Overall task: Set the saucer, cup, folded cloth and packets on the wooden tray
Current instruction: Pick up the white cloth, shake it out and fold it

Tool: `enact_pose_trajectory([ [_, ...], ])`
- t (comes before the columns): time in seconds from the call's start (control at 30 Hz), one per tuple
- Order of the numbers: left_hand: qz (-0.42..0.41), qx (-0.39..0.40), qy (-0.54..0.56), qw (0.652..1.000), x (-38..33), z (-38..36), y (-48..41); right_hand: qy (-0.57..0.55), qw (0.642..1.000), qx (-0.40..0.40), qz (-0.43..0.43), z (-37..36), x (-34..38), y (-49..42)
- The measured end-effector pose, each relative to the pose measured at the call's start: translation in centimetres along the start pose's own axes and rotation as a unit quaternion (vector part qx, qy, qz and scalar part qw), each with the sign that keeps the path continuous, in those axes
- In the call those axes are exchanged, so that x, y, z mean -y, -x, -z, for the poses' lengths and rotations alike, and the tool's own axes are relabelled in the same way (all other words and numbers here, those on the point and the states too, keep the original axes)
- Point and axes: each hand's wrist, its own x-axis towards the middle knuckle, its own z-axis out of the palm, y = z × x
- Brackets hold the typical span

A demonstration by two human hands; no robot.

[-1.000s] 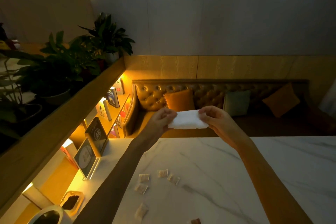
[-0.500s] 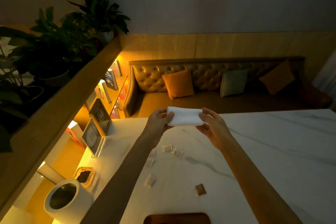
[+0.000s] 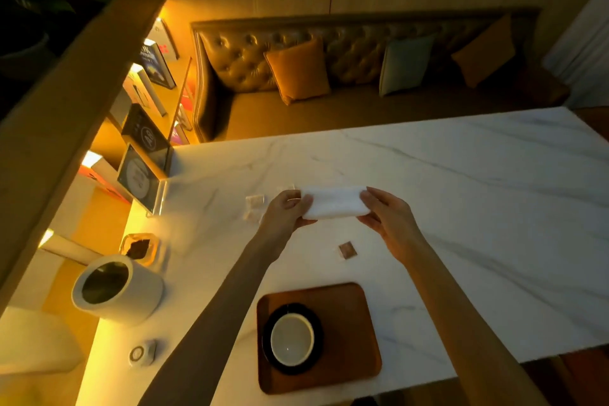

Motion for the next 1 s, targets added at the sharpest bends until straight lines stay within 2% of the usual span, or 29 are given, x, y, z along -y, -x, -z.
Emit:
enact_pose_trajectory([
  [0.07,0.04,0.002,0.007,0.999,2.7,-0.5,0.5,0.008,0.999,-0.011,-0.032,1.5,-2.3,0.5],
  [0.23,0.145,-0.054,-0.047,0.987,13.1,-2.5,3.2,0.048,0.992,-0.006,-0.114,7.3,-11.8,2.4],
  [0.37,0.2,-0.086,-0.086,0.972,21.6,-4.5,6.2,0.069,0.975,0.013,-0.212,12.2,-19.0,4.2],
  [0.5,0.255,-0.121,-0.127,0.951,27.4,-6.3,7.8,0.079,0.96,0.018,-0.268,15.7,-23.8,4.8],
  [0.73,0.259,-0.162,-0.17,0.937,32.9,-7.6,7.9,0.148,0.945,-0.015,-0.291,18.0,-28.7,4.1],
  [1.0,0.288,-0.281,-0.164,0.901,36.2,-7.4,8.5,0.277,0.933,-0.015,-0.229,16.4,-32.3,4.8],
])
